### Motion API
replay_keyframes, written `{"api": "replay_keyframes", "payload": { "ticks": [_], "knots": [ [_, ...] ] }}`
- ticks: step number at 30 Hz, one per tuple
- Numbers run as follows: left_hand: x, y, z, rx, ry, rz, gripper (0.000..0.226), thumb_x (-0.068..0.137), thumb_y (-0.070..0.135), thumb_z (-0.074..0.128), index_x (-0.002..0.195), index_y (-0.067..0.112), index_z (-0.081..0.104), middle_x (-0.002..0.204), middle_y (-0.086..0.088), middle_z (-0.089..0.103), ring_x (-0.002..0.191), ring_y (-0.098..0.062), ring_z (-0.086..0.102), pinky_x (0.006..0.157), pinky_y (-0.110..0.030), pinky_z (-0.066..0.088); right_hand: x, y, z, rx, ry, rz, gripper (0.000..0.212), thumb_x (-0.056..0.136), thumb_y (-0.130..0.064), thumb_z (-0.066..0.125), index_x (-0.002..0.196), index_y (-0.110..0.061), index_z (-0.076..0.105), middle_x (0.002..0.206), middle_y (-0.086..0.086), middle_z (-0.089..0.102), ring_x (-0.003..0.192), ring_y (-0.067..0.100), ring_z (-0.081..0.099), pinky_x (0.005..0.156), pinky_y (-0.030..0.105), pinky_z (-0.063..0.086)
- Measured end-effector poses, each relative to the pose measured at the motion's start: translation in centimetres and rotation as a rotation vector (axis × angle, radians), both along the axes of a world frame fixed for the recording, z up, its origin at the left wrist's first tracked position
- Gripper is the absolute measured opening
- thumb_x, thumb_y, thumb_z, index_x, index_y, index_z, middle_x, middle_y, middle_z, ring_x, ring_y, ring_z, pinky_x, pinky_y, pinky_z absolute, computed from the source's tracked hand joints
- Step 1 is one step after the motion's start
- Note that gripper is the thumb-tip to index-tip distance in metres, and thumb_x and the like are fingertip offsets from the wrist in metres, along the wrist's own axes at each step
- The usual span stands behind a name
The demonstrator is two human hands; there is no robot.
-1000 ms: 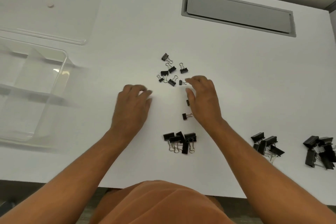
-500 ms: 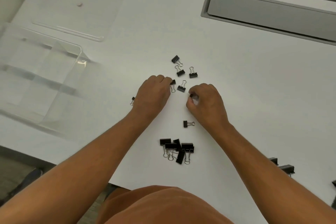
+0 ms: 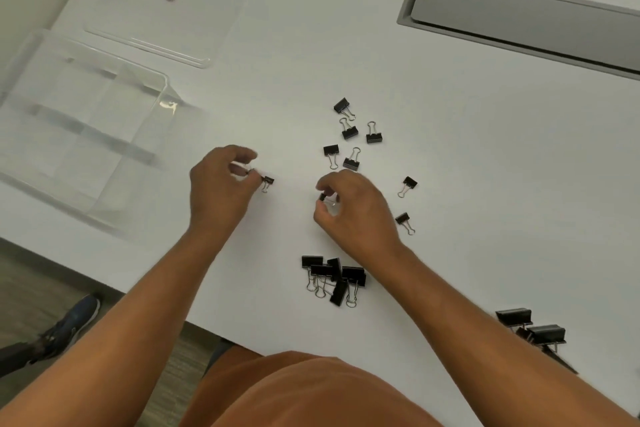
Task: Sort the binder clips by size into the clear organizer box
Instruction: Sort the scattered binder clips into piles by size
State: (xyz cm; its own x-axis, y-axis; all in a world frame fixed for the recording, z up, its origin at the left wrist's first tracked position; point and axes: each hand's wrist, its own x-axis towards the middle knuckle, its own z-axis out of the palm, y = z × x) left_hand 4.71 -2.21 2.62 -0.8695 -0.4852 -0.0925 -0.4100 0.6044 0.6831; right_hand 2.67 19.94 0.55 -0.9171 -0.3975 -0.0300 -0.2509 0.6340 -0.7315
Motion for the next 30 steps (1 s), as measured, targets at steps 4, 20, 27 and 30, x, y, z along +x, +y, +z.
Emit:
{"api": "replay_keyframes", "payload": {
  "ticks": [4,20,27,30],
  "knots": [
    [1.8,-1.8,-0.5,0.070,-0.130,0.133,0.028,0.082,0.010,0.071,0.103,0.027,0.074,0.102,0.010,0.074,0.081,-0.005,0.068,0.070,-0.018,0.049,0.3,-3.4,-0.4,0.037,-0.055,0.084,0.023,0.091,-0.021,0.065,0.114,-0.019,0.067,0.100,-0.004,0.065,0.096,0.016,0.061,0.083,0.039,0.054],
    [2.9,0.9,-1.3,-0.113,0.093,-0.281,0.017,0.094,0.021,0.071,0.112,0.021,0.071,0.106,0.006,0.064,0.090,-0.015,0.060,0.083,-0.028,0.047,1.0,-3.0,0.7,-0.040,-0.045,-0.169,0.018,0.095,-0.014,0.065,0.111,-0.019,0.069,0.108,-0.009,0.067,0.095,0.007,0.061,0.086,0.026,0.052],
    [-3.6,5.3,-3.0,-0.430,0.080,-0.658,0.046,0.101,0.033,0.060,0.143,0.015,0.055,0.122,-0.009,0.058,0.104,-0.031,0.056,0.079,-0.046,0.048,-1.9,-1.1,0.3,0.200,-0.034,-0.310,0.034,0.100,-0.019,0.062,0.135,-0.019,0.064,0.132,0.003,0.051,0.121,0.021,0.048,0.092,0.025,0.040],
    [-5.7,5.2,-3.5,-0.499,0.023,-0.744,0.045,0.102,0.037,0.057,0.143,0.018,0.055,0.119,-0.009,0.056,0.104,-0.032,0.055,0.079,-0.044,0.041,-2.3,-1.7,-0.2,0.268,-0.026,-0.321,0.019,0.101,-0.020,0.064,0.117,-0.015,0.073,0.127,0.005,0.054,0.116,0.022,0.049,0.087,0.023,0.038]
  ]
}}
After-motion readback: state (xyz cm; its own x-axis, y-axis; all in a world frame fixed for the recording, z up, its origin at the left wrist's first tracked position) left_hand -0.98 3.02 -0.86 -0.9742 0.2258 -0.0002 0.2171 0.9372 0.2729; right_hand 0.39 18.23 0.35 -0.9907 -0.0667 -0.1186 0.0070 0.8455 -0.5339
